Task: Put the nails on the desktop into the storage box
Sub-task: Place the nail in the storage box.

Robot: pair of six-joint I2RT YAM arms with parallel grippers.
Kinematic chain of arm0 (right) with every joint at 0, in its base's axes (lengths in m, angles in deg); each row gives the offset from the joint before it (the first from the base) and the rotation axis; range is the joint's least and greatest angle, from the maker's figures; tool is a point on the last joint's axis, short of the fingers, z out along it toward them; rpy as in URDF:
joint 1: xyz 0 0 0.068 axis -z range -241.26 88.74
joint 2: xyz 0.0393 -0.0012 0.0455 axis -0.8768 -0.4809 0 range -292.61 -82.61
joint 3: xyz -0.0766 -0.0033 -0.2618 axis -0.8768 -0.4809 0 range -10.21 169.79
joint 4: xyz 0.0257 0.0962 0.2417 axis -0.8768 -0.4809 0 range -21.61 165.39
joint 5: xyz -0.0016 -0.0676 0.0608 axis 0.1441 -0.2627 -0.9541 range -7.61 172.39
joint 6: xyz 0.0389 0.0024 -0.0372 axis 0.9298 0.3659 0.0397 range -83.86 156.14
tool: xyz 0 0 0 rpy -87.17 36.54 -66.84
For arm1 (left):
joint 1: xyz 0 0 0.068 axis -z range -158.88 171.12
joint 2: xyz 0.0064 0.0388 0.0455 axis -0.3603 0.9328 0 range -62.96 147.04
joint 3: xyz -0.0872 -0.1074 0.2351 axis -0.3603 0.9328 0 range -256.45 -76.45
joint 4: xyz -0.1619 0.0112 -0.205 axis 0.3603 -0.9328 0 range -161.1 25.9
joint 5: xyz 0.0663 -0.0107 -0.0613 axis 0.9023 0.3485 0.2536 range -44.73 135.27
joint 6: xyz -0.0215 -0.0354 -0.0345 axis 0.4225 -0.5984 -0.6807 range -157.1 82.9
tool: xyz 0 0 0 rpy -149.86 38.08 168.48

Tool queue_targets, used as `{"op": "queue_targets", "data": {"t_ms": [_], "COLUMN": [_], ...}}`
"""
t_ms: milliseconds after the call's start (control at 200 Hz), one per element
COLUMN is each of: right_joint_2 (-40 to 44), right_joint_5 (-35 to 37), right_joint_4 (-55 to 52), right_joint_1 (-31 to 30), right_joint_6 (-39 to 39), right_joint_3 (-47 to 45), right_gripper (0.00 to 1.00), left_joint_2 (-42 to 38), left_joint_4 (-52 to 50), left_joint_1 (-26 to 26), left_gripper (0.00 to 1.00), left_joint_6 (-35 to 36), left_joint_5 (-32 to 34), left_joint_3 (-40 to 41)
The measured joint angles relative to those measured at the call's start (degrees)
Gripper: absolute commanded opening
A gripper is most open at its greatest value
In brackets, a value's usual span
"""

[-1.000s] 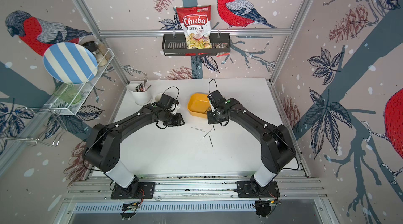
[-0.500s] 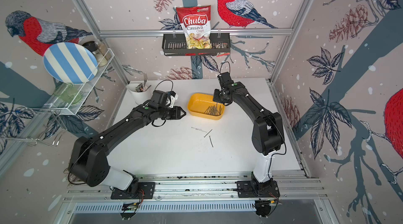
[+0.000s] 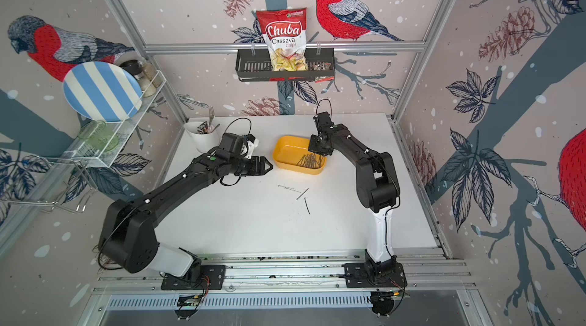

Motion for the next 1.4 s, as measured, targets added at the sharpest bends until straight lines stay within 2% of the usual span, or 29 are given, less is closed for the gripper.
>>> {"op": "queue_targets", "data": {"t_ms": [25, 45, 445, 650, 860, 1111, 1276, 1401], "right_joint_2": [-0.33, -0.59, -2.8, -2.25, 4.31, 12.7, 18.71, 21.99], "right_joint_5": [0.0, 0.0, -1.36, -1.62, -1.36, 0.15, 0.81, 1.33], "right_joint_4": [0.2, 0.33, 1.73, 2.23, 2.47, 0.92, -1.05, -3.13], "right_joint_1": [0.0, -0.02, -1.14, -1.14, -1.4, -2.56, -7.19, -11.91], "right_joint_6": [0.02, 0.02, 1.09, 1.11, 1.09, -0.85, -3.63, -5.27], "right_joint_3": [-0.02, -0.11, -3.34, -4.68, -6.19, -9.62, -16.63, -23.28], "right_gripper": [0.0, 0.0, 0.0, 0.12, 0.36, 0.38, 0.37, 0.37], "left_joint_2": [0.0, 0.0, -0.57, 0.55, 3.37, 4.85, 2.91, -0.09], "left_joint_4": [0.0, 0.0, -0.31, -0.61, -0.39, 0.22, 2.16, 4.48], "left_joint_1": [0.0, 0.0, 0.5, 3.45, 7.52, 8.94, 8.79, 6.56], "left_gripper": [0.94, 0.95, 0.96, 0.95, 0.92, 0.91, 0.91, 0.91], "left_joint_6": [-0.02, -0.04, 1.66, 4.7, 7.1, 7.39, 5.57, 2.84], "left_joint_5": [0.0, 0.0, 1.33, 3.06, 3.58, 4.42, 4.46, 3.48], "left_joint_3": [0.0, 0.0, 1.25, 1.29, 0.48, -0.76, 0.74, 5.07]}}
